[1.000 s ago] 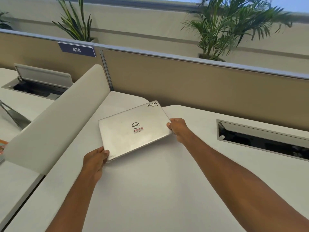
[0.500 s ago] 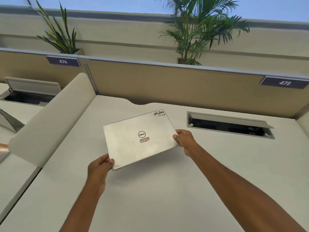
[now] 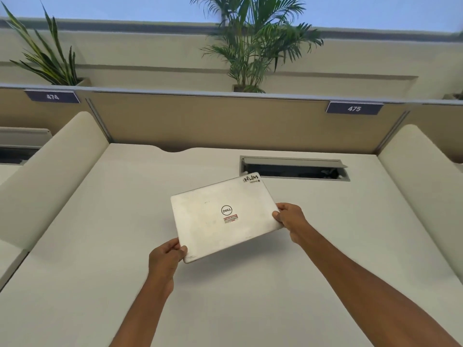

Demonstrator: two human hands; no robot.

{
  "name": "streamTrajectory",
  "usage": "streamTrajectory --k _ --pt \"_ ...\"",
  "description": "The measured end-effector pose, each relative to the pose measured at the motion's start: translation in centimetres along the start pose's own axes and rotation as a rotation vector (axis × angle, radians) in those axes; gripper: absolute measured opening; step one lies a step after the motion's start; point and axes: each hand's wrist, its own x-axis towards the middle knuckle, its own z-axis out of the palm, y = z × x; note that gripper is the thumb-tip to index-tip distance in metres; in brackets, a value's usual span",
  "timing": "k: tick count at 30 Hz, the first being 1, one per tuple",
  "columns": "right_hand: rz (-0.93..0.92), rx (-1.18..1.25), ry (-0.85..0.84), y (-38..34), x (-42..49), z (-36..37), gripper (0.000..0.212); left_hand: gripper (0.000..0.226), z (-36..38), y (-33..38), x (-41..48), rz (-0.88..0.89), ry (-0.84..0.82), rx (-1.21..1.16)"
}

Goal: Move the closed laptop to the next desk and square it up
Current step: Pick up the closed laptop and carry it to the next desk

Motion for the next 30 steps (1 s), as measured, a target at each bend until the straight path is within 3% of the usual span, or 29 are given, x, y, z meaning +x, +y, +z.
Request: streamTrajectory --k 4,14,30 --pt "0.024 -0.006 0.034 2.5 0.1 -4.3 0.031 0.034 3.3 -1.7 -1.5 -0.052 -0.012 0.035" --pt "0.073 -0.039 0.105 6.5 1.4 -11.5 0.026 0.037 9.9 -5.3 -2.9 -0.128 -0.052 0.108" --pt "0.147 -0.121 0.164 9.8 5.2 -14.8 0.025 0.034 14.7 -8.5 -1.2 -0.188 -0.028 0.164"
